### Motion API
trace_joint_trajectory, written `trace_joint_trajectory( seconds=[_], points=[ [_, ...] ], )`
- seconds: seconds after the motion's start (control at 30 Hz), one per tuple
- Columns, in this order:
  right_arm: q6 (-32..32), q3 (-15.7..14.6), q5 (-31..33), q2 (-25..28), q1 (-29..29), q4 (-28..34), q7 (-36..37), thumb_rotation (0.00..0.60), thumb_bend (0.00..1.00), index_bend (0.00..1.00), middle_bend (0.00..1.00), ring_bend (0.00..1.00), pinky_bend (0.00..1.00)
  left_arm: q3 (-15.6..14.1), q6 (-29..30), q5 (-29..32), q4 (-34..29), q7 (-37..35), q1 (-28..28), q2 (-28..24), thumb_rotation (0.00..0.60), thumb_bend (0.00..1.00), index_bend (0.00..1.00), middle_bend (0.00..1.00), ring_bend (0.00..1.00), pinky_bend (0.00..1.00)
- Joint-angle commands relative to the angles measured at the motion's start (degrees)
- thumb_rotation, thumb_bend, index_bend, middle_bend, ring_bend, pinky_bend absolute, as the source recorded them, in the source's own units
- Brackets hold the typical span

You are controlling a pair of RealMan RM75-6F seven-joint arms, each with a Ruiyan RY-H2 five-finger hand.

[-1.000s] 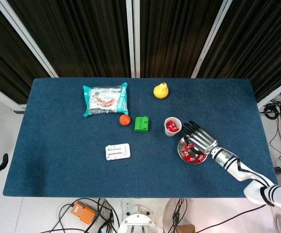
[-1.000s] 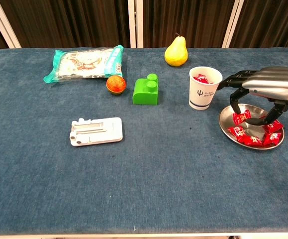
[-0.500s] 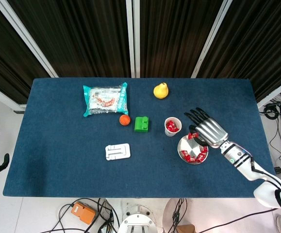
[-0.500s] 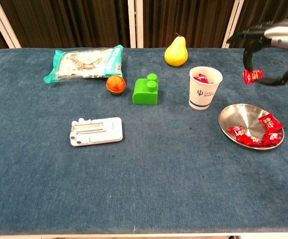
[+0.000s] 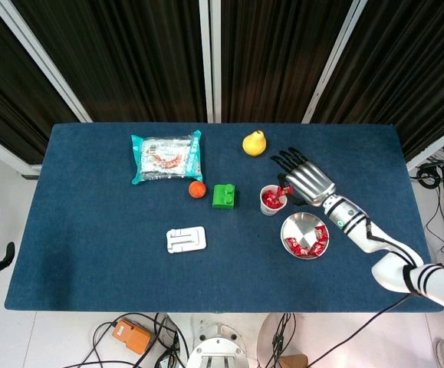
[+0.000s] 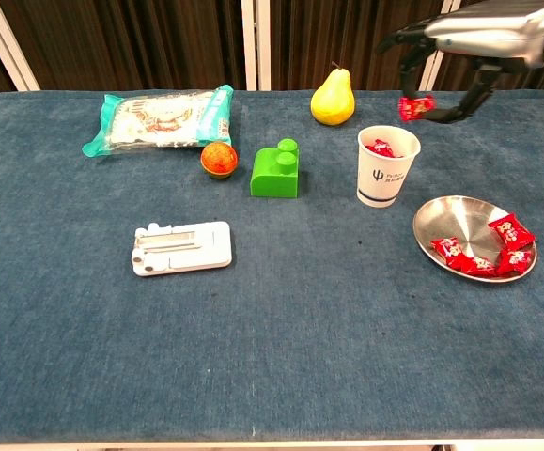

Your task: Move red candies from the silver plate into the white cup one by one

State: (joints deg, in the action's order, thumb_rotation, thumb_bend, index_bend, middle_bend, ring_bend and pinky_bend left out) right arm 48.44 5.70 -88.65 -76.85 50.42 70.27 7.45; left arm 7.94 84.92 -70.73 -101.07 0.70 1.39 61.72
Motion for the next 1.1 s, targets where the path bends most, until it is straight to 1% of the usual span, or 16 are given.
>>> trace_joint_trajectory(
  seconds=[0.03, 0.2, 0.53, 0.67, 0.77, 0.87, 1.03, 1.1],
  points=[
    [-1.18, 0.25, -0.44, -2.03, 1.45, -1.79, 1.17, 0.6, 0.61, 0.67, 0.11, 0.03, 0.0, 0.01, -0.01, -0.01, 0.03, -0.07, 0.01, 0.0, 0.6, 0.35, 0.17, 0.0, 0.0, 0.0],
    [-0.97, -0.61, -1.22, -3.45, 1.87, -2.73, 1.4, 0.6, 0.61, 0.67, 0.11, 0.03, 0.0, 0.01, -0.1, 0.03, 0.05, -0.34, -0.01, -0.1, 0.6, 0.35, 0.17, 0.0, 0.0, 0.0],
    [-2.55, -1.84, -0.52, -5.14, 2.18, -5.3, 1.79, 0.6, 0.61, 0.66, 0.11, 0.03, 0.0, -0.11, -0.1, -0.1, 0.0, -0.06, 0.02, -0.03, 0.6, 0.35, 0.17, 0.0, 0.0, 0.0],
    [-2.91, -2.1, -0.44, -5.71, 2.44, -6.23, 1.56, 0.6, 0.61, 0.64, 0.11, 0.03, 0.0, -0.05, -0.09, 0.02, 0.0, -0.1, 0.0, -0.08, 0.6, 0.35, 0.17, 0.0, 0.0, 0.0],
    [-3.23, -2.05, 0.11, -5.73, 2.46, -6.38, 1.11, 0.6, 0.58, 0.58, 0.11, 0.03, 0.0, -0.04, -0.21, 0.14, 0.03, -0.16, 0.03, -0.11, 0.6, 0.35, 0.17, 0.0, 0.0, 0.0],
    [-3.12, -1.73, 0.88, -5.84, 2.31, -6.48, 0.8, 0.6, 0.51, 0.47, 0.11, 0.02, 0.0, -0.05, -0.19, 0.11, 0.03, -0.18, 0.02, -0.12, 0.6, 0.35, 0.17, 0.0, 0.0, 0.0],
    [-3.19, -1.5, 1.66, -5.84, 2.23, -6.37, 0.63, 0.6, 0.47, 0.37, 0.11, 0.02, 0.0, -0.07, -0.17, 0.09, -0.02, -0.16, 0.0, -0.13, 0.6, 0.35, 0.17, 0.0, 0.0, 0.0],
    [-3.01, -1.55, 1.63, -5.7, 2.18, -6.17, 0.52, 0.6, 0.45, 0.36, 0.11, 0.02, 0.0, -0.07, -0.18, 0.12, -0.03, -0.09, 0.01, -0.1, 0.6, 0.35, 0.17, 0.0, 0.0, 0.0]
  ],
)
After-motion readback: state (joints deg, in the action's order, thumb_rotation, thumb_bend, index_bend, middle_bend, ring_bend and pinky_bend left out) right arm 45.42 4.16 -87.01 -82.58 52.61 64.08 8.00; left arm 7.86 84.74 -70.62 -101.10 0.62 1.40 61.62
